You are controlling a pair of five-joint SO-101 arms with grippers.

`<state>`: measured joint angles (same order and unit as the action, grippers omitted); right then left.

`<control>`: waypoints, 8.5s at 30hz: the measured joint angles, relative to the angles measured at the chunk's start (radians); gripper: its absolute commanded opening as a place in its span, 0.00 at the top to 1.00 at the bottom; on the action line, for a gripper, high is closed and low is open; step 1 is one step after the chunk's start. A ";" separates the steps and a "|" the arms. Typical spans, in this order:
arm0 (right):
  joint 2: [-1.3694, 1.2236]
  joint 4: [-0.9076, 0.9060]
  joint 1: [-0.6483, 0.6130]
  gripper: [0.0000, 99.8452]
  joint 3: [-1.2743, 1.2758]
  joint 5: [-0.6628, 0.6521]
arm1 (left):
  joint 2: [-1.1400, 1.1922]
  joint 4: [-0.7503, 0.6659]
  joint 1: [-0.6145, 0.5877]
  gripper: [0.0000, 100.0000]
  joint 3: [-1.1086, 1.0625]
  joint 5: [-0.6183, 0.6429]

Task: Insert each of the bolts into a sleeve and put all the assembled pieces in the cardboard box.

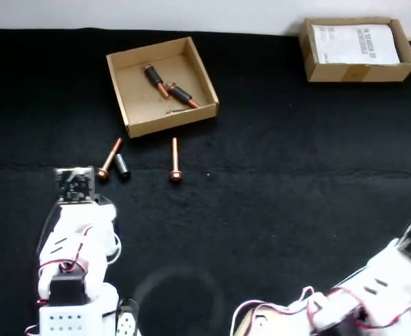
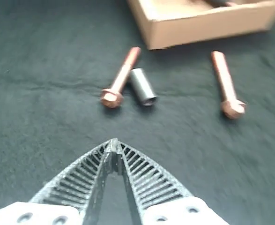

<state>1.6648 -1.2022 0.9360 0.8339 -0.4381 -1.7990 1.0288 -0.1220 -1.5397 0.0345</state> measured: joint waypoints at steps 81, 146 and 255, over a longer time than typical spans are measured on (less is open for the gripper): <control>0.126 0.913 0.361 0.99 0.824 -0.060 | 2.524 0.585 0.531 0.85 2.414 -0.644; 0.126 0.916 0.311 0.99 0.825 -0.292 | 3.083 0.721 0.477 0.99 3.079 -1.448; 0.124 1.008 -1.596 0.99 0.827 0.499 | 0.643 -0.539 0.694 0.99 0.718 0.129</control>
<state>1.7891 -0.1941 -0.6598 1.6609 0.0606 -1.1561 0.4902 0.5715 -0.8216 0.1634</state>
